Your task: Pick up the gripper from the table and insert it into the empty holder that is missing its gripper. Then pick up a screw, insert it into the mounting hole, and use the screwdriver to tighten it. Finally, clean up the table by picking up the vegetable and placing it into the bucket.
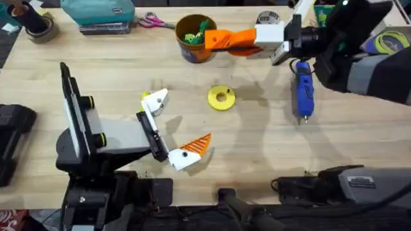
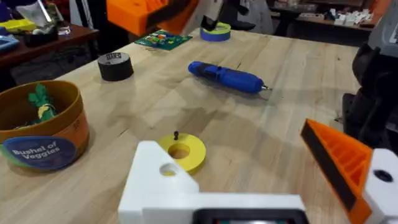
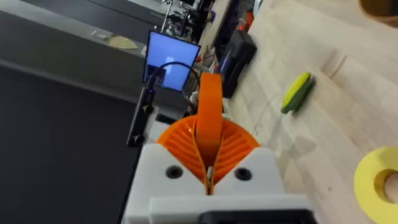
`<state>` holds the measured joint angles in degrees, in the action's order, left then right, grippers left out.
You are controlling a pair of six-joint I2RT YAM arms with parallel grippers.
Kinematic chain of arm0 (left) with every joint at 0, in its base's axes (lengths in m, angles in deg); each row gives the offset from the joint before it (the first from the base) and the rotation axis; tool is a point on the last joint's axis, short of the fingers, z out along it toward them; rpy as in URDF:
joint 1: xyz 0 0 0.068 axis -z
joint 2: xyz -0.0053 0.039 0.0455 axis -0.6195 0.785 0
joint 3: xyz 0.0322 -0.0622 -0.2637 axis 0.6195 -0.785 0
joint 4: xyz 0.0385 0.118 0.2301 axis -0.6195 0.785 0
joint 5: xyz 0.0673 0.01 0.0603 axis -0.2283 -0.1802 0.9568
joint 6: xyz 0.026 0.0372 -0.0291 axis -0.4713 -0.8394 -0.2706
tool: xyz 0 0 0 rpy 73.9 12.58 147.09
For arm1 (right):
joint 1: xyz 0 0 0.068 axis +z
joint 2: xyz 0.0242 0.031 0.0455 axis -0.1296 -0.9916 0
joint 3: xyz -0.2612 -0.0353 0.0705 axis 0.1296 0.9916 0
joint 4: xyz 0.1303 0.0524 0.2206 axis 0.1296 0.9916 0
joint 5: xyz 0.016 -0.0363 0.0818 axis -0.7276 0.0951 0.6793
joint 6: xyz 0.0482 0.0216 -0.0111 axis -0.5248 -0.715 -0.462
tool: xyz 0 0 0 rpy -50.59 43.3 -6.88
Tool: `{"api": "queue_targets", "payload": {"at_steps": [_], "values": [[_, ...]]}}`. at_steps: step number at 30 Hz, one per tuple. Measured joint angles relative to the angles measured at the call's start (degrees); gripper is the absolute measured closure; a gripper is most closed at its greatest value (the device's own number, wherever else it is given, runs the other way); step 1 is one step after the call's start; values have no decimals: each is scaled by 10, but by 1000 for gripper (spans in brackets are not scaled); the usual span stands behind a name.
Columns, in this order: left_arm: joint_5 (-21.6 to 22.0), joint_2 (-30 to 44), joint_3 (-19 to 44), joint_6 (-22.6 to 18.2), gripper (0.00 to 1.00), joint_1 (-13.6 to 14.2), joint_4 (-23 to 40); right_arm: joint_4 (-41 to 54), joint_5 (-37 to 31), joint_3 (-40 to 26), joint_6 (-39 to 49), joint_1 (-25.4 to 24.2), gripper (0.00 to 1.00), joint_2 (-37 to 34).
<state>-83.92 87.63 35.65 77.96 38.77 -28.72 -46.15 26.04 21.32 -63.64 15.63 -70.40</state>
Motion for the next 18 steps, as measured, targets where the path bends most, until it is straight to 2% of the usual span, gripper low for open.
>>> {"api": "queue_targets", "payload": {"at_steps": [6, 7, 11, 18], "values": [[0, 0, 0, 0, 15, 0, 0, -60, 25, 29, -10, 2, 993, -7], [0, 0, 0, 0, 16, 0, 0, -105, 29, 49, -20, 6, 993, -9], [0, 0, 0, 0, 15, 0, 0, -168, 34, 85, -44, 15, 993, -20], [0, 0, 0, 0, 15, 0, 0, -190, 43, 112, -81, 24, 993, -51]]}}
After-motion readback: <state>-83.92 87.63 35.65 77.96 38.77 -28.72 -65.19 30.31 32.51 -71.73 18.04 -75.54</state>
